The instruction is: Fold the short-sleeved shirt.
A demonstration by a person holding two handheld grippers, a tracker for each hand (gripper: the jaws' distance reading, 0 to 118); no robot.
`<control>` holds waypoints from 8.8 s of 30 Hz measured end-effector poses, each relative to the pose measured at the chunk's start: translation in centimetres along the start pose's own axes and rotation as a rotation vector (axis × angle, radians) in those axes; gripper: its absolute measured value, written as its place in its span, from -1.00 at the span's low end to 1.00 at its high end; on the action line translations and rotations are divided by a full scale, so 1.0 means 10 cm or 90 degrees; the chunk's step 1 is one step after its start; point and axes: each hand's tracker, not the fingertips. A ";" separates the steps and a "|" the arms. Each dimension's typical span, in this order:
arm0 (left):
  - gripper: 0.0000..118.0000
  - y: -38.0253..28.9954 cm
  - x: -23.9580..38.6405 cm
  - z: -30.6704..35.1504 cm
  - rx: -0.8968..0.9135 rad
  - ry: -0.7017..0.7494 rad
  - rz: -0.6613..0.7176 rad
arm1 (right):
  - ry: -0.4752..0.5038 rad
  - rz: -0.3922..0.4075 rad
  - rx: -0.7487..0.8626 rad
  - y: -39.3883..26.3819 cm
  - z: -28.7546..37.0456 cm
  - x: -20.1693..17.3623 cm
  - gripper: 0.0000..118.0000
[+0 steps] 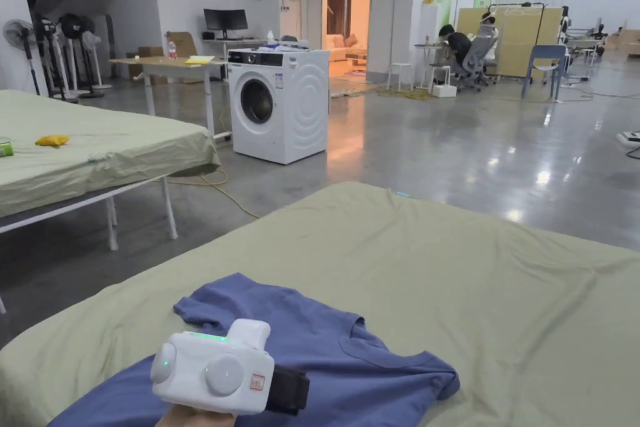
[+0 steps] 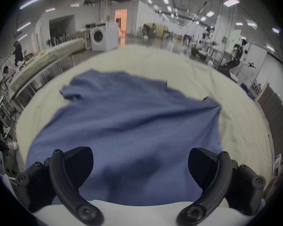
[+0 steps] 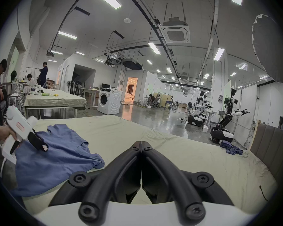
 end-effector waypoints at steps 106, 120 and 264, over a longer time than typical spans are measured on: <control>1.00 -1.51 3.29 0.66 -0.143 -0.217 -0.323 | -0.301 -0.116 0.000 -0.63 3.12 1.59 -0.96; -0.80 -1.97 3.57 1.28 0.014 -0.196 -0.348 | -0.304 -0.172 -0.068 -1.00 3.06 1.74 -0.96; -0.92 0.04 3.74 0.20 -0.042 -0.204 -0.243 | -0.168 -0.245 -0.394 -1.05 0.86 3.27 1.00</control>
